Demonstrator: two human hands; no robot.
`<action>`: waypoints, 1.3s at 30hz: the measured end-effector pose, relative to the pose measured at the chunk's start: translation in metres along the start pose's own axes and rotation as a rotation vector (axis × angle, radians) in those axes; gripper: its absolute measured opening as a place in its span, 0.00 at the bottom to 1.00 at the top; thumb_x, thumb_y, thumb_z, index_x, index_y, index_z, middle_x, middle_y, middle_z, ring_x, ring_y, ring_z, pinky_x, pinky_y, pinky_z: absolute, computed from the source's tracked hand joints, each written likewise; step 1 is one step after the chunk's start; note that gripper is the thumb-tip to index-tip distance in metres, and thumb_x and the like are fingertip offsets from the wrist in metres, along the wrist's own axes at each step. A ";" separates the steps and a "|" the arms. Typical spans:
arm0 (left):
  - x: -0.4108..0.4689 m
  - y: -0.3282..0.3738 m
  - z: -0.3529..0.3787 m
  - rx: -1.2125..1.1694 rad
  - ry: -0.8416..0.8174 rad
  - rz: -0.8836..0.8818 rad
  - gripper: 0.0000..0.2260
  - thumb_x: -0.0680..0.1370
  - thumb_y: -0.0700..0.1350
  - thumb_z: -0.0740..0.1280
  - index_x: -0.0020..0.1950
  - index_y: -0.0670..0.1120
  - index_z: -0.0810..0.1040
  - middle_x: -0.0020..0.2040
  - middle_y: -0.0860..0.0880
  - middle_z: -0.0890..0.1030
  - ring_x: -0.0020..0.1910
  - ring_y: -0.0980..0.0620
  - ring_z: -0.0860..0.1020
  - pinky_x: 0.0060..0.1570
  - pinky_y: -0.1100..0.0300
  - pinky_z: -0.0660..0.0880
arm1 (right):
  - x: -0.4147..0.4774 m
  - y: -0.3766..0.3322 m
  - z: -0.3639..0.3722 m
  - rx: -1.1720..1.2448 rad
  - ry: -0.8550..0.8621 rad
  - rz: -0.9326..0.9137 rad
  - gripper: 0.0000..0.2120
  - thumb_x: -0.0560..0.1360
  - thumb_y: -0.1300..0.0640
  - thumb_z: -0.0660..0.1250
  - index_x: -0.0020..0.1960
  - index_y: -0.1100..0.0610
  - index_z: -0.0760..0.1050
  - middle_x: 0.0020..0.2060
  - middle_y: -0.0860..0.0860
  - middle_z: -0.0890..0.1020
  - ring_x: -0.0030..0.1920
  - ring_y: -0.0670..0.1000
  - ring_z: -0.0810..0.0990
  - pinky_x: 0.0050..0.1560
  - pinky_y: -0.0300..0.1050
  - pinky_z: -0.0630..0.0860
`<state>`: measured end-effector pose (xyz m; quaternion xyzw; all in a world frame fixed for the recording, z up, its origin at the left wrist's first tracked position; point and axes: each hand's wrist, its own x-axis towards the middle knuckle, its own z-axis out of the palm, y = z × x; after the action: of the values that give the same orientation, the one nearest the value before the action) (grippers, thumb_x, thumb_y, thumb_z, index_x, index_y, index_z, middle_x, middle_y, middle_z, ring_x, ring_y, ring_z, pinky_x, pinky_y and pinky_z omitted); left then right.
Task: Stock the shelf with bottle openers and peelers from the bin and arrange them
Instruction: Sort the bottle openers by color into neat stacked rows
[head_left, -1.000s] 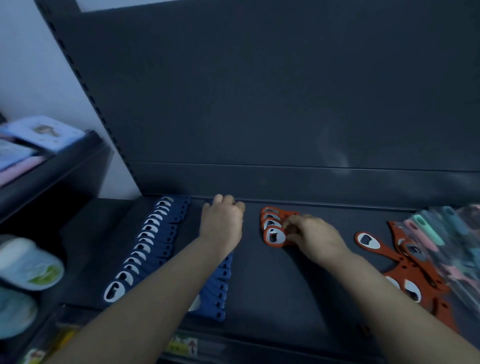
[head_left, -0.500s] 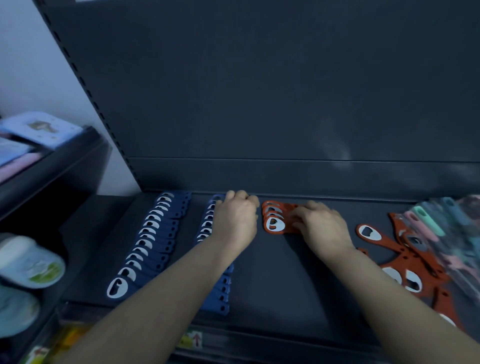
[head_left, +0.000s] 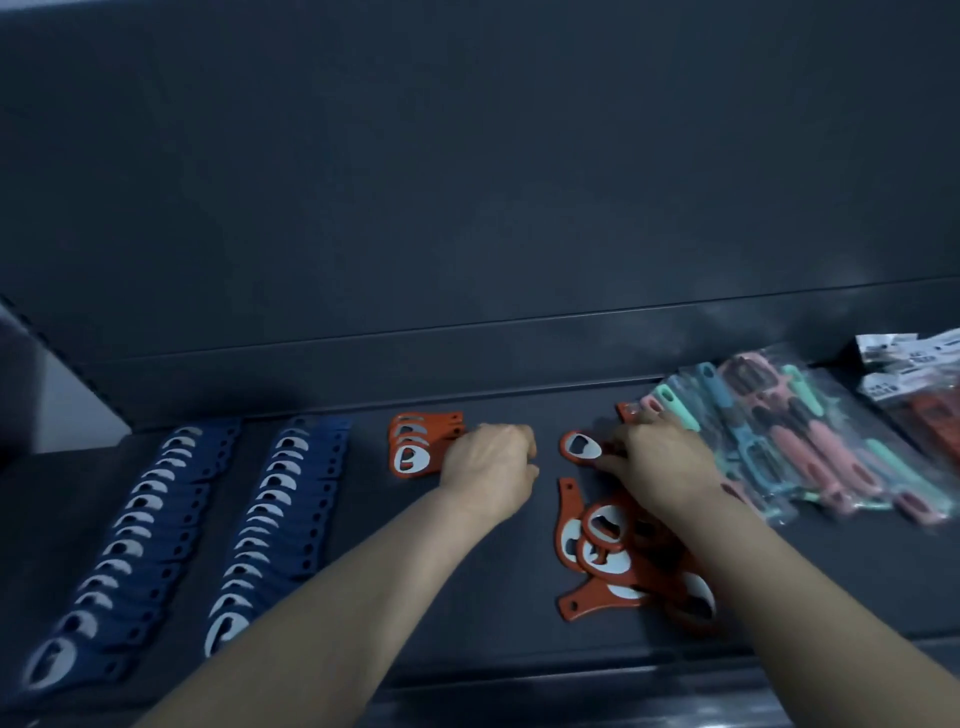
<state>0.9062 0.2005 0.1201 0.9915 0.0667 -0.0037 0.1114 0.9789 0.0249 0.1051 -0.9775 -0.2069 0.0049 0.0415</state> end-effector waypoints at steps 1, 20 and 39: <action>0.000 0.004 0.000 -0.004 -0.009 -0.011 0.10 0.78 0.50 0.66 0.58 0.50 0.78 0.53 0.51 0.82 0.56 0.48 0.77 0.51 0.55 0.75 | 0.002 0.000 0.001 0.000 -0.011 -0.005 0.20 0.74 0.36 0.62 0.59 0.46 0.78 0.59 0.51 0.74 0.65 0.55 0.68 0.58 0.49 0.72; -0.009 0.031 0.006 0.036 -0.141 -0.344 0.23 0.68 0.65 0.70 0.46 0.46 0.75 0.44 0.50 0.77 0.47 0.47 0.78 0.41 0.56 0.73 | 0.017 0.011 -0.004 0.304 0.115 -0.149 0.12 0.75 0.47 0.66 0.54 0.51 0.71 0.47 0.53 0.82 0.51 0.57 0.79 0.43 0.46 0.71; -0.036 -0.006 0.004 -0.322 -0.051 -0.314 0.18 0.68 0.43 0.76 0.51 0.48 0.71 0.46 0.50 0.79 0.44 0.52 0.77 0.39 0.60 0.71 | -0.001 -0.019 -0.006 0.378 0.174 -0.181 0.09 0.75 0.48 0.68 0.50 0.49 0.71 0.45 0.49 0.82 0.51 0.54 0.79 0.41 0.44 0.67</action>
<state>0.8698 0.2008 0.1159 0.9380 0.2169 -0.0355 0.2680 0.9700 0.0411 0.1131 -0.9265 -0.2849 -0.0446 0.2417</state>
